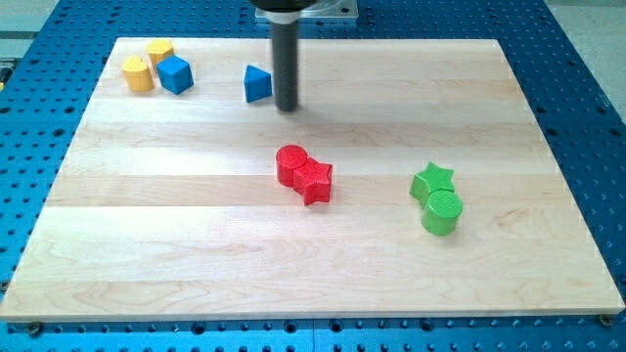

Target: Push triangle to the right of cube

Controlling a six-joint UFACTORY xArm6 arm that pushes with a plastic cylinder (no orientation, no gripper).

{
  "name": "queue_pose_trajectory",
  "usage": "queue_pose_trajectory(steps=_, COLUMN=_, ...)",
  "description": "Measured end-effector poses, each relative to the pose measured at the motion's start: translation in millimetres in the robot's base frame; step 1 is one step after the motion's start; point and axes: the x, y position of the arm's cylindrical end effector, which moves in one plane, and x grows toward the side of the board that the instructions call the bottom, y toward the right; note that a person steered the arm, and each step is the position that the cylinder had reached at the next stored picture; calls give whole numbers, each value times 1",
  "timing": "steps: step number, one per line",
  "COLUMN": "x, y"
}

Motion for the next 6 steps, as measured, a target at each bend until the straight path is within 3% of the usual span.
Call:
queue_pose_trajectory(steps=1, x=-8, y=-46)
queue_pose_trajectory(steps=2, x=-20, y=-37)
queue_pose_trajectory(steps=3, x=-3, y=10)
queue_pose_trajectory(steps=4, x=-24, y=61)
queue_pose_trajectory(steps=6, x=-40, y=-30)
